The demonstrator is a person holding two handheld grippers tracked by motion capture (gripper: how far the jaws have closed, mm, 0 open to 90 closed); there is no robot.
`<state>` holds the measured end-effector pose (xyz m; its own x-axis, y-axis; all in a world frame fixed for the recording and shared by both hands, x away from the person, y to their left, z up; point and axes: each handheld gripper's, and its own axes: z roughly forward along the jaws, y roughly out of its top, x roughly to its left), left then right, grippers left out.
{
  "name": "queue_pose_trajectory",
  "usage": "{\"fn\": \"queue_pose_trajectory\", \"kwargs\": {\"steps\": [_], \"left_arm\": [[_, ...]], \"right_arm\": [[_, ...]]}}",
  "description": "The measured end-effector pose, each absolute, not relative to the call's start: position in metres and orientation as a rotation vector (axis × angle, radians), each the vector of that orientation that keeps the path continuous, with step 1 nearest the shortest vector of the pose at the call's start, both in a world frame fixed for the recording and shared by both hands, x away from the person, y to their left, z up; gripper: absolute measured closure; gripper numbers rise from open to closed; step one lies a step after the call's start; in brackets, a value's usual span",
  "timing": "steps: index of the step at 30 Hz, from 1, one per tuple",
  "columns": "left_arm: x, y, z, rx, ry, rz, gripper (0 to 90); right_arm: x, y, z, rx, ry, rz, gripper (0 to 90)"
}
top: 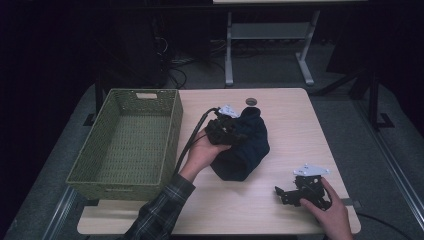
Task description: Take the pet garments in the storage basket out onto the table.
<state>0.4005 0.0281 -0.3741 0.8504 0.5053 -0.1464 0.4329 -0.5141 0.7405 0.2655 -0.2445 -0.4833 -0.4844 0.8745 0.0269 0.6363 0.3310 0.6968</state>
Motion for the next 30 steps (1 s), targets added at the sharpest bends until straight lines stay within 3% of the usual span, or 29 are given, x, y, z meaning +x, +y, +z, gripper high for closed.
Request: {"fn": "queue_pose_trajectory", "kwargs": {"steps": [12, 23, 26, 30], "left_arm": [[0.42, -0.003, -0.425, 2.258, 0.721, 0.098, 68.3], [0.426, -0.014, -0.448, 2.305, 0.733, 0.103, 66.0], [0.426, -0.013, -0.447, 2.307, 0.727, 0.105, 62.0], [0.424, -0.013, -0.443, 2.314, 0.707, 0.104, 48.3]], "right_arm": [[0.265, -0.244, -0.483, 1.356, 2.245, 0.937, 0.0], [0.265, -0.244, -0.483, 1.35, 2.248, 0.932, 0.0], [0.265, -0.244, -0.483, 1.351, 2.248, 0.932, 0.0], [0.265, -0.244, -0.483, 1.352, 2.248, 0.932, 0.0]]}}
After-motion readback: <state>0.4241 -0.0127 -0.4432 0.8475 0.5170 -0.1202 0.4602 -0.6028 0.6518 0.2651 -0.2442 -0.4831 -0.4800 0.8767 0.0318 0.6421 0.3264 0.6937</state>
